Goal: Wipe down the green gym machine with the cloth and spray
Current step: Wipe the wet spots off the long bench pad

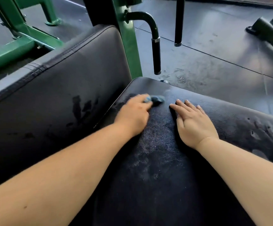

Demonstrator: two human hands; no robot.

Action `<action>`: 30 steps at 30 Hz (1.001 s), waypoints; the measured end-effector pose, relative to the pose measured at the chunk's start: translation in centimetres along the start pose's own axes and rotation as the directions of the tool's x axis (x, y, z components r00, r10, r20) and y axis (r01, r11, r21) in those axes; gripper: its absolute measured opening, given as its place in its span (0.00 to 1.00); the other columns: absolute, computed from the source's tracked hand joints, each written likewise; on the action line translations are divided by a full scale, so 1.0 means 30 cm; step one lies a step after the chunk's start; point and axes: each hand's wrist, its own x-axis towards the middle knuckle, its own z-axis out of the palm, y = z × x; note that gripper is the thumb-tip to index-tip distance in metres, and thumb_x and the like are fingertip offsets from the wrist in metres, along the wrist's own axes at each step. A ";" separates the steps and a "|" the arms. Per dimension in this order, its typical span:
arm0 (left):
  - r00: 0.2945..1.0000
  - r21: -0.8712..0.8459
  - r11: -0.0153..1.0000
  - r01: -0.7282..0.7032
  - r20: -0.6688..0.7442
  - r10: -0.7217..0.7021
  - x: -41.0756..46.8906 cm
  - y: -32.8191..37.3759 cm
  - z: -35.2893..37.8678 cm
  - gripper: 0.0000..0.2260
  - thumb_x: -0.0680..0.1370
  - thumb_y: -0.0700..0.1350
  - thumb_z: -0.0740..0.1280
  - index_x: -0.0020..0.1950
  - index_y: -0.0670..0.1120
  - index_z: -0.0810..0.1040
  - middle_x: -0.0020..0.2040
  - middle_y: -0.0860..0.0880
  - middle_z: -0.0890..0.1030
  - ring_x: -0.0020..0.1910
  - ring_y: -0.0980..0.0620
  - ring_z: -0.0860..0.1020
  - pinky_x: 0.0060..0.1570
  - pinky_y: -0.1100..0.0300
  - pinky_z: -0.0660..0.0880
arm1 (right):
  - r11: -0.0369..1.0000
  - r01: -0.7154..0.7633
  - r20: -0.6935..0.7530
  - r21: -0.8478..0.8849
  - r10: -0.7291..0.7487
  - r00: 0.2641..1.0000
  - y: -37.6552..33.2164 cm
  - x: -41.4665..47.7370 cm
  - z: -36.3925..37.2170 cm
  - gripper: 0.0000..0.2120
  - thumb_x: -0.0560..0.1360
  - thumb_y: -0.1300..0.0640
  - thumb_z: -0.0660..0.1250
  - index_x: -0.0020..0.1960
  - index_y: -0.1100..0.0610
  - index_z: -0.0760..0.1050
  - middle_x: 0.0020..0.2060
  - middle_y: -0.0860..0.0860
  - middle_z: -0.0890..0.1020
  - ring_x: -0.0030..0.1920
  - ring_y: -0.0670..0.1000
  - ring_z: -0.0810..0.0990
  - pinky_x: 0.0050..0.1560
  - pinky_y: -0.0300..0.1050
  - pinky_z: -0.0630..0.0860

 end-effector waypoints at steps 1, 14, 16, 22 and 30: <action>0.987 -0.002 0.988 0.156 -0.040 -0.156 0.027 -0.047 -0.004 0.22 0.76 0.43 0.52 0.68 0.47 0.74 0.71 0.49 0.70 0.68 0.45 0.68 0.66 0.58 0.63 | 1.000 0.000 -0.001 0.001 0.000 1.000 0.001 -0.001 0.001 0.23 0.81 0.55 0.53 0.75 0.42 0.61 0.77 0.42 0.59 0.78 0.47 0.53 0.77 0.46 0.45; 0.988 0.079 0.990 0.119 0.085 -0.126 -0.005 -0.090 -0.044 0.25 0.76 0.45 0.50 0.73 0.49 0.69 0.76 0.49 0.62 0.69 0.42 0.66 0.69 0.51 0.62 | 0.999 -0.027 0.022 -0.035 0.028 0.999 -0.006 0.002 0.001 0.24 0.80 0.52 0.48 0.75 0.42 0.60 0.77 0.42 0.59 0.78 0.47 0.53 0.77 0.47 0.45; 0.934 0.087 0.939 0.334 0.105 -0.342 0.049 -0.145 -0.069 0.21 0.80 0.43 0.52 0.74 0.50 0.67 0.76 0.48 0.60 0.68 0.40 0.67 0.67 0.50 0.65 | 0.999 -0.029 0.022 -0.033 0.030 0.999 -0.008 -0.004 0.002 0.26 0.78 0.51 0.46 0.75 0.41 0.60 0.77 0.42 0.58 0.78 0.47 0.52 0.77 0.47 0.45; 0.992 -0.026 0.993 0.113 0.067 -0.111 -0.055 0.098 -0.001 0.23 0.78 0.44 0.52 0.72 0.49 0.70 0.75 0.46 0.64 0.71 0.42 0.65 0.72 0.53 0.58 | 0.999 0.039 0.055 -0.007 -0.038 0.998 0.008 0.014 -0.012 0.24 0.82 0.53 0.50 0.77 0.42 0.56 0.78 0.40 0.54 0.78 0.44 0.49 0.77 0.47 0.44; 0.894 0.205 0.875 0.439 -0.005 -0.448 0.124 -0.136 -0.073 0.21 0.78 0.38 0.54 0.71 0.47 0.67 0.71 0.45 0.65 0.68 0.42 0.65 0.65 0.52 0.64 | 0.990 -0.093 -0.039 0.104 0.097 0.994 0.096 0.136 -0.046 0.21 0.81 0.59 0.53 0.73 0.55 0.66 0.77 0.54 0.60 0.77 0.54 0.56 0.74 0.45 0.51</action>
